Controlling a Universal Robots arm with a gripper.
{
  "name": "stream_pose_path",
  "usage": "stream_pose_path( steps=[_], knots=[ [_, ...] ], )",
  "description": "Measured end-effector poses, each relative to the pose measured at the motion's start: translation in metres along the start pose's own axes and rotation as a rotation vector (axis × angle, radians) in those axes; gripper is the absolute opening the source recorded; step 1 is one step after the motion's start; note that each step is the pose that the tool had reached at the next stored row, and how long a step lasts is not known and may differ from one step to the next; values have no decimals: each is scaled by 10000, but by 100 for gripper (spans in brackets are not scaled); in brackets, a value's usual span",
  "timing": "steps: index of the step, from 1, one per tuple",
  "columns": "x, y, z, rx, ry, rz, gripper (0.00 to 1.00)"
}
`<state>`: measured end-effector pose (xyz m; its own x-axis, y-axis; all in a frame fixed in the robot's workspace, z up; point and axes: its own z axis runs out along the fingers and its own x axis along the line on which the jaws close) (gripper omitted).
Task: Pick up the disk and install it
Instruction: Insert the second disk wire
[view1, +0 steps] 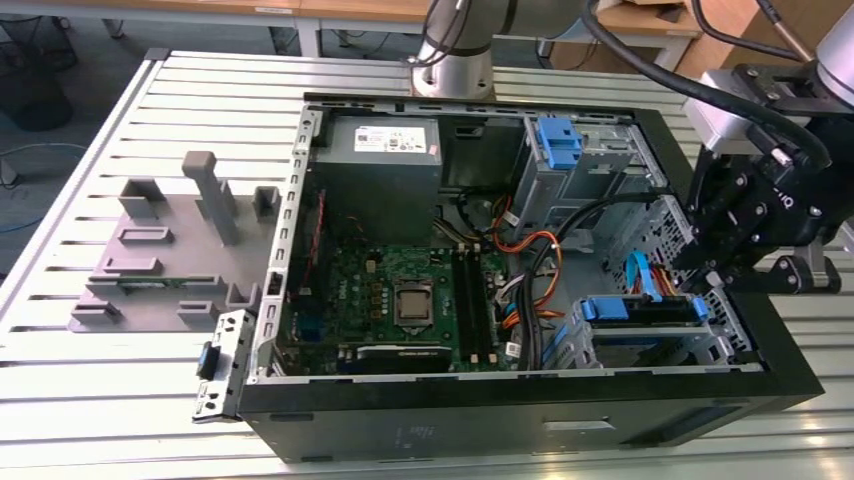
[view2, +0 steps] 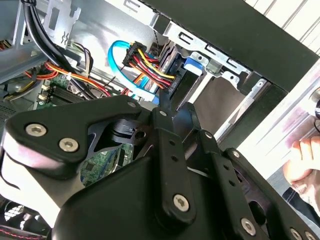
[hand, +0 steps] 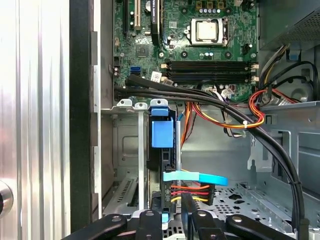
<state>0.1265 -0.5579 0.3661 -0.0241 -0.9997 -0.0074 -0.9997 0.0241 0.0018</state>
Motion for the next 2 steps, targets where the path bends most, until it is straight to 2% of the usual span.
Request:
stream_pose_path(
  steps=[2],
  knots=[
    [0,0,0,0,-1,0,30]
  ],
)
